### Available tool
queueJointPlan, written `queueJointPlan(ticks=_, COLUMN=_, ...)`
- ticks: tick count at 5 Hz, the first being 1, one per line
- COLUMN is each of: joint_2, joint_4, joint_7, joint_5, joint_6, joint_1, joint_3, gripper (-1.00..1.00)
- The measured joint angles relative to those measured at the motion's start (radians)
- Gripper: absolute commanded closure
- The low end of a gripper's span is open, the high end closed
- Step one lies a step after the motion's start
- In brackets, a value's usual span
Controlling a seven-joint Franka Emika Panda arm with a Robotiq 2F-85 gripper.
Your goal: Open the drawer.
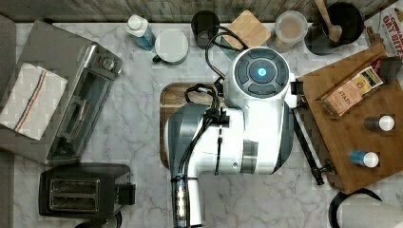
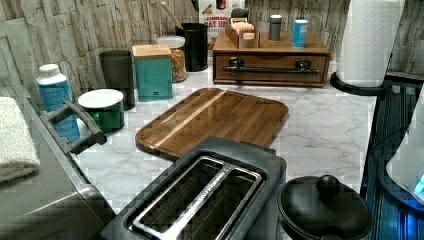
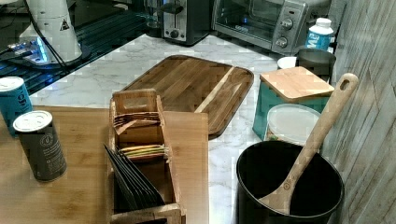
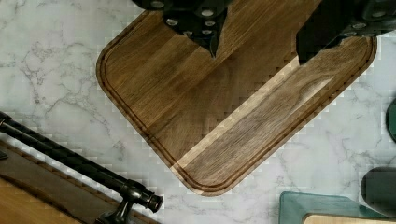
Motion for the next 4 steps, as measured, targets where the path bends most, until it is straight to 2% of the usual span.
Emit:
queueJointPlan(ticks=2, joint_2=0.012, joint_4=-0.005, joint_7=0.0, joint_5=0.0, joint_6=0.01, joint_1=0.0, joint_3=0.0, gripper=-1.0)
queueJointPlan(ticks=3, joint_2=0.005, joint_4=-0.025, joint_7=-0.094, joint_5=0.0, joint_6=0.014, joint_1=0.0, joint_3=0.0, gripper=-1.0)
queueJointPlan(ticks=4, joint_2=-0.03, joint_4=-0.097, joint_7=-0.316, joint_5=0.0, joint_6=0.089, joint_1=-0.006, joint_3=0.003, gripper=-1.0)
